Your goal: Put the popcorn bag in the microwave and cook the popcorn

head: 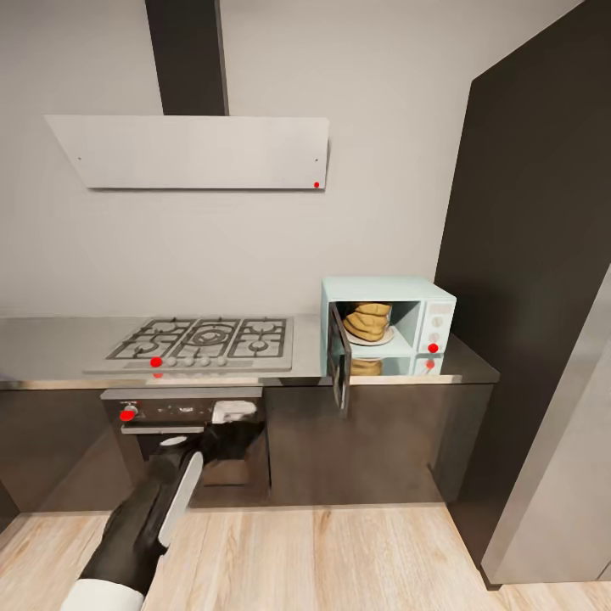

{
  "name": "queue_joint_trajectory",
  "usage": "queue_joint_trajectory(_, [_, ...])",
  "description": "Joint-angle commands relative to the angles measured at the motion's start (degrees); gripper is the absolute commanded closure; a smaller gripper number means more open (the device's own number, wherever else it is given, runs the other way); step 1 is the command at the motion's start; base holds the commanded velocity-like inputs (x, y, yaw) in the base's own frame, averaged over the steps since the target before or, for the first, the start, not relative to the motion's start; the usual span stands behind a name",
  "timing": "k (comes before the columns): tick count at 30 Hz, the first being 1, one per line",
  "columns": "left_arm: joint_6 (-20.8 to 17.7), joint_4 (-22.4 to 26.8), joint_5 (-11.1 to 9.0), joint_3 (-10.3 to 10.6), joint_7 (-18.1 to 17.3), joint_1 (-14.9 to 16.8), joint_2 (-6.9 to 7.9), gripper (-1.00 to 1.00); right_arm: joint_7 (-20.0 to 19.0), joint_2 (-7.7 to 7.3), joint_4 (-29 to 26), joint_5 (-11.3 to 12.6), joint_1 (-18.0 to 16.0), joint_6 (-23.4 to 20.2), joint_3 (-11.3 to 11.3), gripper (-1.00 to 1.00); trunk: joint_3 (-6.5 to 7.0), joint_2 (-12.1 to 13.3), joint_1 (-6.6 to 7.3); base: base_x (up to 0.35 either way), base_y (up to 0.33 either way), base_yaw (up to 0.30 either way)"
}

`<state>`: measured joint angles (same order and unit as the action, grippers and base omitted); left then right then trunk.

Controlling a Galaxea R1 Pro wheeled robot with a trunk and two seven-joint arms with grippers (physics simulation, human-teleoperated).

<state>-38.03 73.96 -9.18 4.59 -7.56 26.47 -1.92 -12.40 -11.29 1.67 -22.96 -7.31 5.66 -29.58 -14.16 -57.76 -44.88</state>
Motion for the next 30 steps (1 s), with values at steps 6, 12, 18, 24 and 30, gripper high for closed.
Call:
queue_joint_trajectory(6, [-7.4,8.9,-0.2,-0.1,-1.0,1.4,-3.65,-1.00,-0.1,-0.05,0.2,-0.6,-0.1,0.3,-0.4,-1.00,-0.08,-0.1,-0.01,0.000,0.000,0.000])
queue_joint_trajectory(12, [-4.2,9.5,-0.1,8.1,-1.0,1.5,-3.66,-1.00,-0.1,-0.05,0.2,-0.5,-0.1,0.2,-0.3,-1.00,-0.08,-0.1,-0.01,0.000,0.000,0.000])
queue_joint_trajectory(18, [0.2,8.7,0.1,10.5,-0.5,1.5,-3.75,-1.00,-0.1,-0.05,0.2,-0.5,-0.1,0.2,-0.3,-1.00,-0.08,-0.1,-0.01,0.135,0.000,0.000])
queue_joint_trajectory(24, [0.5,8.5,0.0,10.5,-0.6,1.5,-3.69,-1.00,-0.1,-0.05,0.2,-0.5,-0.1,0.3,-0.3,-1.00,-0.08,-0.1,-0.01,0.314,0.000,0.000])
queue_joint_trajectory(30, [0.5,8.5,-0.1,10.5,-0.6,1.5,-3.70,-1.00,-0.1,-0.05,0.2,-0.5,-0.1,0.3,-0.3,-1.00,-0.08,-0.1,-0.01,0.322,0.000,0.000])
